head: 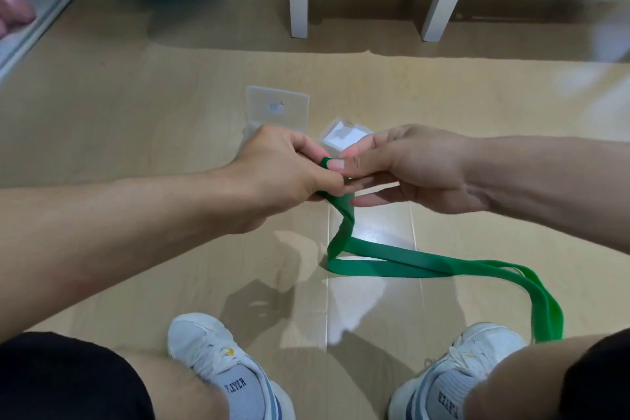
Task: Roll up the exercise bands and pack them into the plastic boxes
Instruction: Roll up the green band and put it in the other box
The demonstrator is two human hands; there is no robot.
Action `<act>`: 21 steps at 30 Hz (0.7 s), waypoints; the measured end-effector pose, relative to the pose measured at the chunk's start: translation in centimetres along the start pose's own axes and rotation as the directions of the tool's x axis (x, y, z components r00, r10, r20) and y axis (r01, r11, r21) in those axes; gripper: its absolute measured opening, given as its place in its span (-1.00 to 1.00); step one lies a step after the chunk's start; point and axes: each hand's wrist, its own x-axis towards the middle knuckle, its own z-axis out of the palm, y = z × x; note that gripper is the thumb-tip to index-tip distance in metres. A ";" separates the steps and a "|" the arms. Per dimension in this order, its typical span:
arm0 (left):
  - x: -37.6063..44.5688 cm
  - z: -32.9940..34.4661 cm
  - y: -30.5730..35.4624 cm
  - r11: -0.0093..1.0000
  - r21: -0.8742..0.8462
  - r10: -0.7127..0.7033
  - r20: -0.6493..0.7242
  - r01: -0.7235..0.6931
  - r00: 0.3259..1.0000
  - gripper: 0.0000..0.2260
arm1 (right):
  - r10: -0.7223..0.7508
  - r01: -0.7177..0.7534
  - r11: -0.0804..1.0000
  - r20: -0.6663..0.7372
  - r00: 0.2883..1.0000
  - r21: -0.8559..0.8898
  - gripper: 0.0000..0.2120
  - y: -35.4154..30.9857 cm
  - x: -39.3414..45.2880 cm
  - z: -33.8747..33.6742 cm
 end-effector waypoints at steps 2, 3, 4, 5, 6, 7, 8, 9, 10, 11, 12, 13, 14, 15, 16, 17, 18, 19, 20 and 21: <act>0.1 -0.1 0.0 1.000 0.006 -0.009 0.005 0.009 1.000 -0.76 | -0.090 0.075 0.966 -0.050 0.995 -0.248 -0.91 -0.1 0.0 -0.4; 0.1 -0.2 -0.1 1.000 -0.001 -0.023 0.011 0.023 1.000 -0.76 | -0.143 0.110 0.938 -0.075 0.987 -0.330 -0.91 -0.1 0.0 -0.6; 0.3 -0.2 -0.1 0.999 -0.023 -0.046 0.019 0.047 0.999 -0.76 | -0.188 0.139 0.917 -0.097 0.977 -0.374 -0.92 0.0 0.1 -0.6; 0.4 -0.2 -0.1 0.995 -0.062 -0.076 0.022 0.077 0.997 -0.76 | -0.230 0.172 0.905 -0.107 0.967 -0.390 -0.91 0.2 0.3 -0.6; 0.6 -0.3 -0.1 0.987 -0.114 -0.110 0.016 0.111 0.994 -0.75 | -0.263 0.203 0.897 -0.105 0.959 -0.394 -0.84 0.5 0.4 -0.5; 1.0 -0.4 0.0 0.973 -0.179 -0.144 0.009 0.143 0.990 -0.76 | -0.281 0.226 0.893 -0.088 0.956 -0.389 -0.72 1.0 0.5 -0.4; 1.2 -0.6 0.2 0.951 -0.252 -0.179 0.018 0.177 0.984 -0.78 | -0.285 0.240 0.887 -0.059 0.957 -0.395 -0.59 1.5 0.6 -0.2; 1.4 -0.8 0.4 0.921 -0.322 -0.212 0.052 0.217 0.976 -0.81 | -0.292 0.254 0.867 -0.022 0.956 -0.429 -0.48 2.1 0.7 -0.1; 1.5 -1.0 0.5 0.888 -0.378 -0.239 0.105 0.261 0.965 -0.83 | -0.307 0.272 0.840 0.001 0.952 -0.469 -0.42 2.7 0.7 0.2; 1.5 -1.3 0.6 0.861 -0.411 -0.256 0.157 0.299 0.954 -0.83 | -0.335 0.292 0.821 -0.001 0.942 -0.491 -0.40 3.2 0.9 0.3; 1.5 -1.4 0.7 0.844 -0.425 -0.268 0.195 0.327 0.944 -0.81 | -0.370 0.309 0.815 -0.030 0.928 -0.490 -0.42 3.5 1.0 0.3; 1.4 -1.5 0.7 0.837 -0.427 -0.274 0.216 0.343 0.937 -0.79 | -0.413 0.334 0.805 -0.060 0.909 -0.491 -0.44 3.7 1.1 0.2; 1.4 -1.5 0.8 0.835 -0.423 -0.279 0.223 0.351 0.934 -0.78 | -0.465 0.363 0.776 -0.078 0.882 -0.516 -0.46 3.5 1.0 0.2; 1.4 -1.5 0.9 0.836 -0.418 -0.285 0.222 0.355 0.932 -0.78 | -0.520 0.393 0.719 -0.069 0.851 -0.574 -0.45 3.3 0.9 0.2; 1.3 -1.5 1.0 0.838 -0.411 -0.293 0.218 0.360 0.931 -0.79 | -0.571 0.420 0.648 -0.040 0.820 -0.635 -0.41 3.1 0.9 0.3; 1.3 -1.5 1.1 0.840 -0.403 -0.301 0.211 0.363 0.930 -0.81 | -0.621 0.447 0.565 0.000 0.784 -0.693 -0.35 3.0 0.9 0.3; 1.2 -1.5 1.3 0.844 -0.395 -0.305 0.205 0.363 0.930 -0.82 | -0.660 0.460 0.481 0.038 0.751 -0.746 -0.33 3.0 0.9 0.4; 1.1 -1.6 1.4 0.849 -0.387 -0.305 0.199 0.361 0.931 -0.83 | -0.681 0.455 0.419 0.059 0.730 -0.786 -0.35 3.0 0.9 0.6; 1.1 -1.6 1.4 0.854 -0.377 -0.305 0.198 0.360 0.931 -0.83 | -0.685 0.439 0.392 0.062 0.726 -0.809 -0.38 3.0 0.9 0.7; 0.9 -1.6 1.4 0.859 -0.363 -0.306 0.201 0.361 0.931 -0.83 | -0.676 0.416 0.381 0.058 0.734 -0.826 -0.40 3.0 0.9 0.7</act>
